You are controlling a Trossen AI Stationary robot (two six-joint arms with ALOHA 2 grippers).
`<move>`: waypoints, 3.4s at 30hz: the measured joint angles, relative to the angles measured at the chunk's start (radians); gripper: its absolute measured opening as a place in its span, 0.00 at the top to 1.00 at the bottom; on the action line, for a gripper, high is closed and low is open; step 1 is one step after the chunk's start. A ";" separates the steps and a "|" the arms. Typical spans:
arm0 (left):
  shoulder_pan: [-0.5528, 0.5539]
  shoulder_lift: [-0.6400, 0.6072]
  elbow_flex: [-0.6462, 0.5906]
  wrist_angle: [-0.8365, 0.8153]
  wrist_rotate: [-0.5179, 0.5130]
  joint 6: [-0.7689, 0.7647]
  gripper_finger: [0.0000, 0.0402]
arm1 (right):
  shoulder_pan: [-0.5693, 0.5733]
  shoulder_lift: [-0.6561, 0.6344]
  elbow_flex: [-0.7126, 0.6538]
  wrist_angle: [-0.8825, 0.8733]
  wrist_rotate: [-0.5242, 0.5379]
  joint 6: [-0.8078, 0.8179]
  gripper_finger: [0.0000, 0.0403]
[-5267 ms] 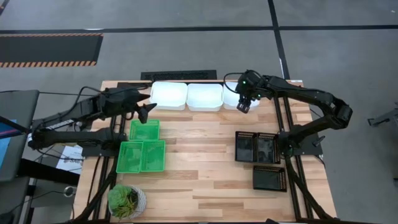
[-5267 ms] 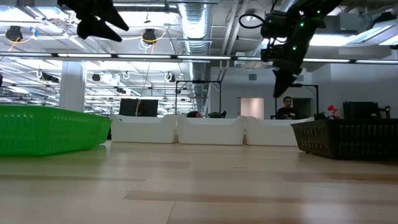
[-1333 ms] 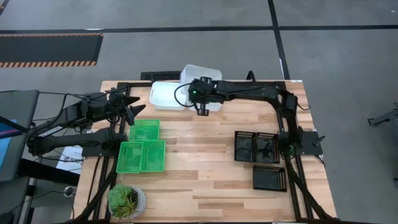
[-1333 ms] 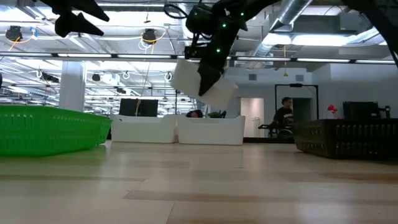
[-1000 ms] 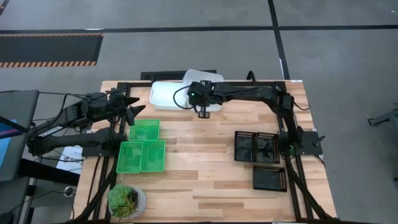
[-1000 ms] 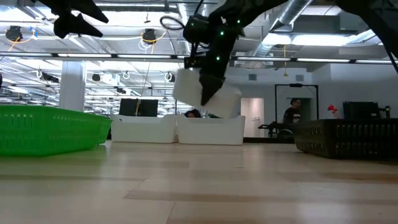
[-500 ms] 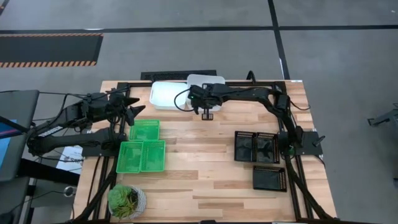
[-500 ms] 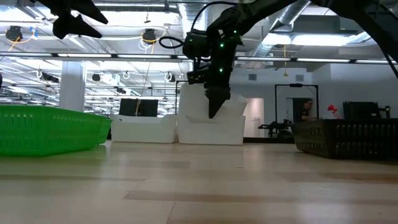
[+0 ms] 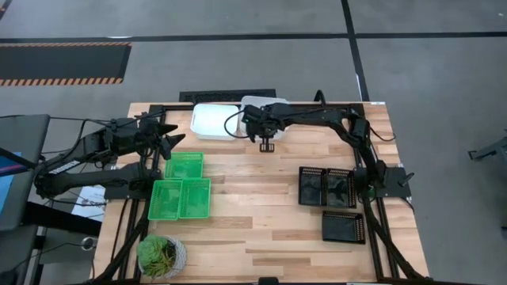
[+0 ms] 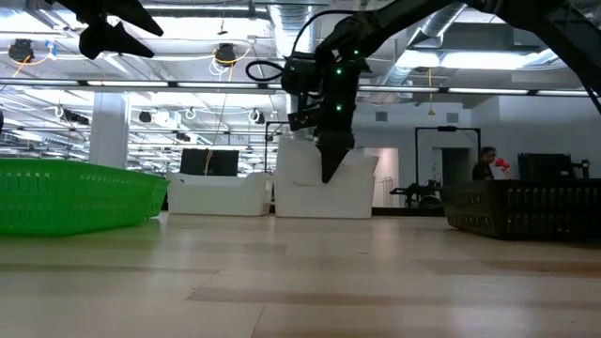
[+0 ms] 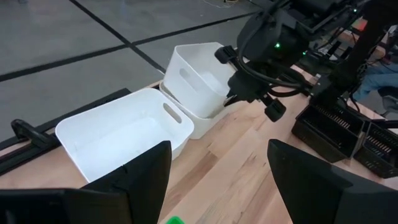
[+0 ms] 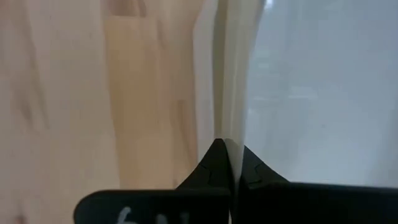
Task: Stack baskets by color
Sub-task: Stack the right white bin into the middle white bin
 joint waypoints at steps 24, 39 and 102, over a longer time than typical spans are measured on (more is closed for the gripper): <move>0.000 0.000 0.000 -0.004 0.000 0.011 0.36 | -0.025 0.029 0.004 -0.026 -0.046 -0.072 0.96; 0.000 0.000 0.000 -0.004 0.000 0.011 0.36 | -0.042 0.042 -0.003 -0.051 -0.152 -0.109 0.77; 0.000 0.000 0.000 -0.074 -0.009 0.027 0.36 | 0.114 0.062 0.332 0.382 -0.229 -0.045 0.53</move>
